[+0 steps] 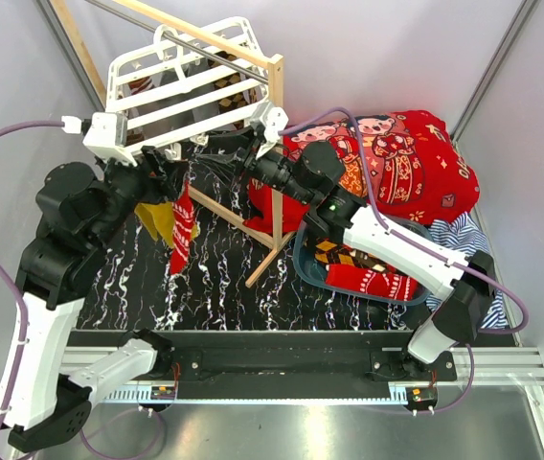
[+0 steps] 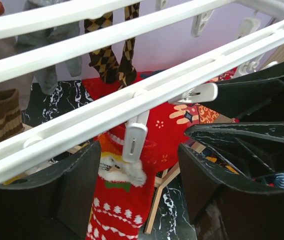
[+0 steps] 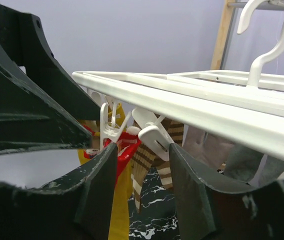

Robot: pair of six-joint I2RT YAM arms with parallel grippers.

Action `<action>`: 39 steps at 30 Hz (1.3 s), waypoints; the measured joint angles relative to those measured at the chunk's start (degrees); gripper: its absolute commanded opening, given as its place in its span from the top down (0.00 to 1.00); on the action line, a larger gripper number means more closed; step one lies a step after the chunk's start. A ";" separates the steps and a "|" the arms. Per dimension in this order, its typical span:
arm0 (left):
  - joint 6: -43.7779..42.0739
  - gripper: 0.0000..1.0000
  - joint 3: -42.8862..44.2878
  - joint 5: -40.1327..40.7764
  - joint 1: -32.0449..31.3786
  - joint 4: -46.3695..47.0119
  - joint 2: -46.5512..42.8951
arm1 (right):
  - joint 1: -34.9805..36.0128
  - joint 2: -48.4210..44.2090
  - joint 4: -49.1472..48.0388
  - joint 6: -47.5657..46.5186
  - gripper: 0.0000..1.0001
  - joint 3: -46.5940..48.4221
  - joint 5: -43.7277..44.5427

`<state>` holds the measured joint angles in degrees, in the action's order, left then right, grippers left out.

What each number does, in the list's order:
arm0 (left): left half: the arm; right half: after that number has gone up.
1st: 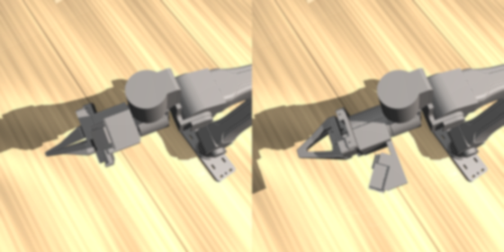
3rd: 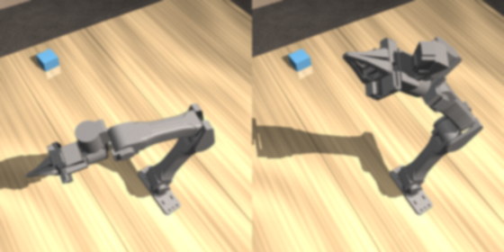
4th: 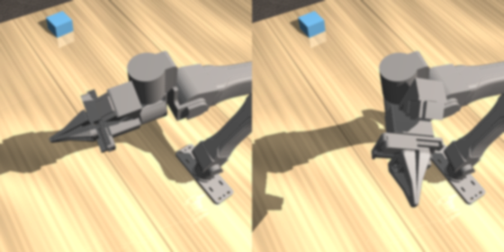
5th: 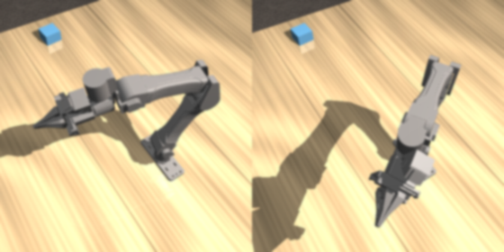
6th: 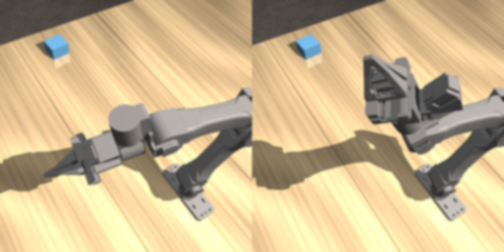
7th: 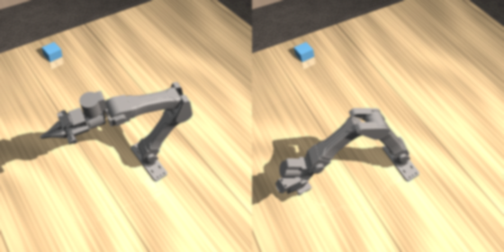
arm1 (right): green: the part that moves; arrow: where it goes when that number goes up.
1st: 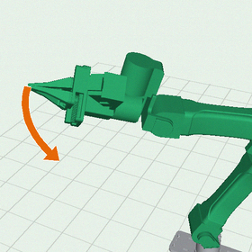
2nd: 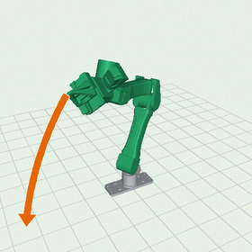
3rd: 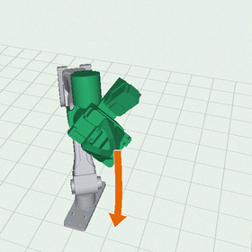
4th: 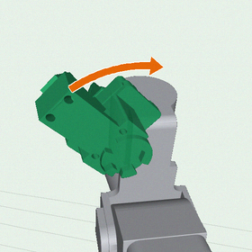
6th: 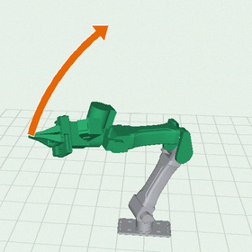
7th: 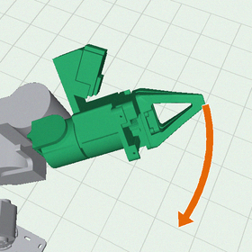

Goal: Clip the socks to the hanger
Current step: Clamp the sock onto the hanger, then open the clamp at the hanger.

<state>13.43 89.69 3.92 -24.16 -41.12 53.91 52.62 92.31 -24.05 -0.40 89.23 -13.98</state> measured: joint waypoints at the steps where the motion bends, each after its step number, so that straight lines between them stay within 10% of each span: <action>1: 0.09 0.32 0.22 0.00 0.00 0.00 -0.28 | 0.00 0.00 -0.55 -0.17 0.45 -0.26 0.00; 39: 1.68 0.30 1.46 -2.10 0.00 0.02 -1.42 | 2.67 3.34 -12.17 -12.66 0.49 -4.94 9.51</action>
<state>15.11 91.15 1.83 -24.16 -41.10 52.49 55.29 95.66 -36.23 -13.06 84.29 -4.47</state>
